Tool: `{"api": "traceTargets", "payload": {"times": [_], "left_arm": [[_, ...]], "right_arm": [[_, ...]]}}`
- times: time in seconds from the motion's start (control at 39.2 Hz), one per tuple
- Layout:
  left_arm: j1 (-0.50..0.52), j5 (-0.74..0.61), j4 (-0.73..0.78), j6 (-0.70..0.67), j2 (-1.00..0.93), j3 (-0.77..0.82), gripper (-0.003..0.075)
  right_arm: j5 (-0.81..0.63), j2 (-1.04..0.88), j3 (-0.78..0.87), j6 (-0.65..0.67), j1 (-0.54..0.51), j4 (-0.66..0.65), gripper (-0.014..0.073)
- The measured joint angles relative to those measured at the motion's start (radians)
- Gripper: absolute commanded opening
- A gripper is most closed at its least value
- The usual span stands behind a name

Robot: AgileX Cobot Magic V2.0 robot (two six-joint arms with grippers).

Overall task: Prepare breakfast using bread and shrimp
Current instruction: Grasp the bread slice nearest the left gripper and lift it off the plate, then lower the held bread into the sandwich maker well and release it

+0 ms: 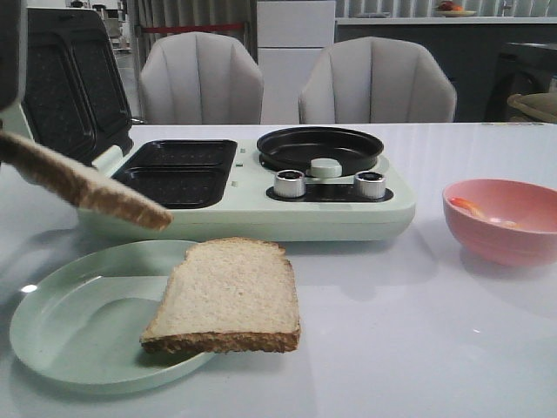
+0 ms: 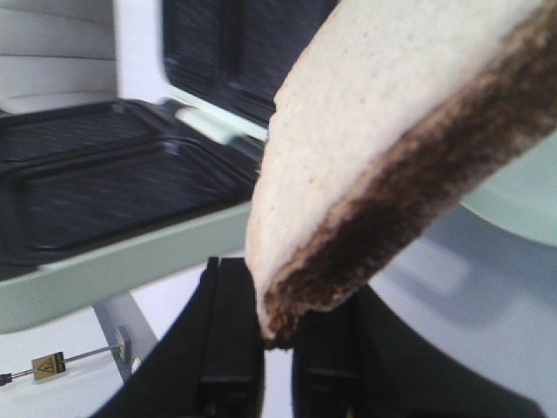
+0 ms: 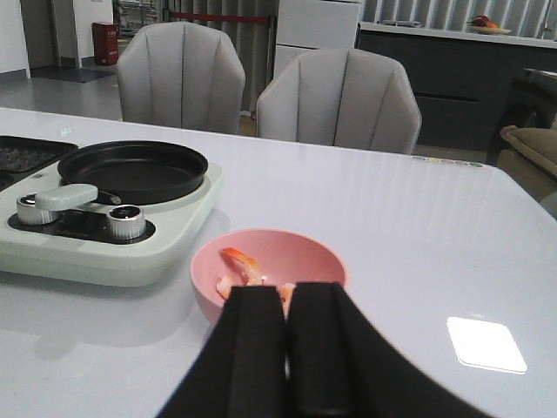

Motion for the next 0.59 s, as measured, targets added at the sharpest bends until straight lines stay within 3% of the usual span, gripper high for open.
{"api": "traceTargets", "payload": {"times": [0.31, 0.59], "left_arm": [[0.01, 0.011, 0.116, -0.049, 0.013, -0.195, 0.0113], [0.184, -0.114, 0.209, -0.181, 0.178, -0.364, 0.0114]], "right_arm": [[0.0, 0.0, 0.0, 0.0, 0.0, 0.0, 0.0164], [0.0, 0.0, 0.0, 0.0, 0.0, 0.0, 0.0164]]}}
